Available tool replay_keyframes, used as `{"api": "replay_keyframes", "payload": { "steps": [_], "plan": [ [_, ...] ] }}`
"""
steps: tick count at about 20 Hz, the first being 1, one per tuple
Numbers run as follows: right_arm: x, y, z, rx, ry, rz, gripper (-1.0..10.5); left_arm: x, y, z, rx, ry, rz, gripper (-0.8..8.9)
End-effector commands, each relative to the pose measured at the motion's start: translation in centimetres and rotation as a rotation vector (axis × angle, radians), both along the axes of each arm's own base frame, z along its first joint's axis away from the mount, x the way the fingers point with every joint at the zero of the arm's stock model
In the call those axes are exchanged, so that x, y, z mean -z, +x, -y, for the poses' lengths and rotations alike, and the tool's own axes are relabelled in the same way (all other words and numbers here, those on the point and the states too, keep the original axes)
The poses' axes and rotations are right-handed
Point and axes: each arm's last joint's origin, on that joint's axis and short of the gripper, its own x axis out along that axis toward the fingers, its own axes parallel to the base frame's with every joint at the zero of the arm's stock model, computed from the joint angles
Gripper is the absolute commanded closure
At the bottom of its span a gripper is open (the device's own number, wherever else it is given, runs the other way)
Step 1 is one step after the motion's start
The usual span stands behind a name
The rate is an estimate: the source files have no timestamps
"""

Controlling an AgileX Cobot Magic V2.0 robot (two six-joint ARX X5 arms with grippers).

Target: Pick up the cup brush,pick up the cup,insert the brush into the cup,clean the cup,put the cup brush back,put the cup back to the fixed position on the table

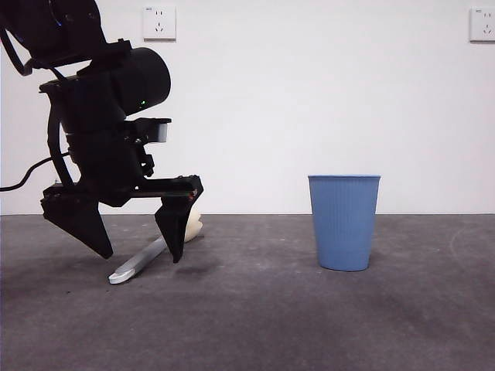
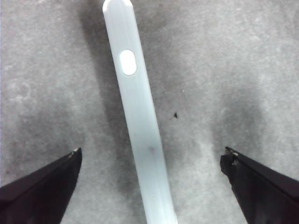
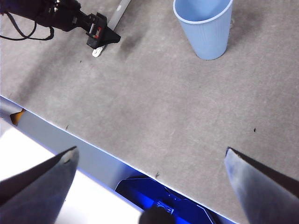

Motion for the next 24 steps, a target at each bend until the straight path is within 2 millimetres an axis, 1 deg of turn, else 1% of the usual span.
{"api": "replay_keyframes", "payload": {
  "steps": [1,2,6,7,8,9,10,11,13,14,18,20,22,24],
  "plan": [
    [-0.1,0.0,0.0,0.002,0.005,0.005,3.2,0.3,0.0,0.1,-0.011,0.001,-0.007,3.99],
    [-0.1,0.0,0.0,0.002,0.005,0.005,3.2,0.4,0.0,0.1,-0.01,0.002,-0.014,4.41],
    [-0.1,0.0,0.0,0.005,0.007,0.002,3.2,1.0,-0.1,0.1,-0.029,0.011,-0.048,4.43],
    [-0.1,0.0,0.0,0.007,0.008,0.001,3.2,1.0,-0.1,0.1,-0.031,0.009,-0.048,4.74],
    [-0.1,0.0,0.0,0.007,0.008,0.001,3.2,1.0,-0.1,0.1,-0.03,0.008,-0.051,5.34],
    [-0.1,0.0,0.0,0.007,0.008,0.001,3.2,1.1,-0.2,0.0,-0.029,0.01,-0.059,5.73],
    [-0.1,0.0,0.0,0.007,0.008,0.001,3.2,1.1,-0.2,0.0,-0.029,0.014,-0.064,5.77],
    [-0.1,0.0,0.0,0.007,0.008,0.001,3.2,1.1,-0.2,0.0,-0.028,0.013,-0.066,6.13],
    [-0.1,0.0,0.0,0.007,0.008,0.001,3.2,1.1,-0.3,0.1,-0.016,-0.008,-0.079,7.68],
    [-0.1,0.0,0.0,0.007,0.008,0.001,3.2,1.1,-0.3,0.1,-0.016,-0.007,-0.08,8.28],
    [-0.1,0.0,0.0,0.037,0.032,-0.024,3.2,1.1,-0.5,-0.1,-0.016,0.006,-0.102,8.22],
    [0.0,0.3,0.0,0.048,0.037,-0.041,3.2,0.5,-0.8,-0.2,-0.012,0.008,-0.104,8.22],
    [0.0,0.7,-0.1,0.048,0.035,-0.051,3.2,-0.8,-1.2,-0.5,0.006,0.006,-0.079,8.22],
    [0.0,1.4,-0.2,0.047,0.039,-0.031,3.2,-2.8,-1.7,-0.8,0.024,-0.009,-0.028,8.22]
  ]
}}
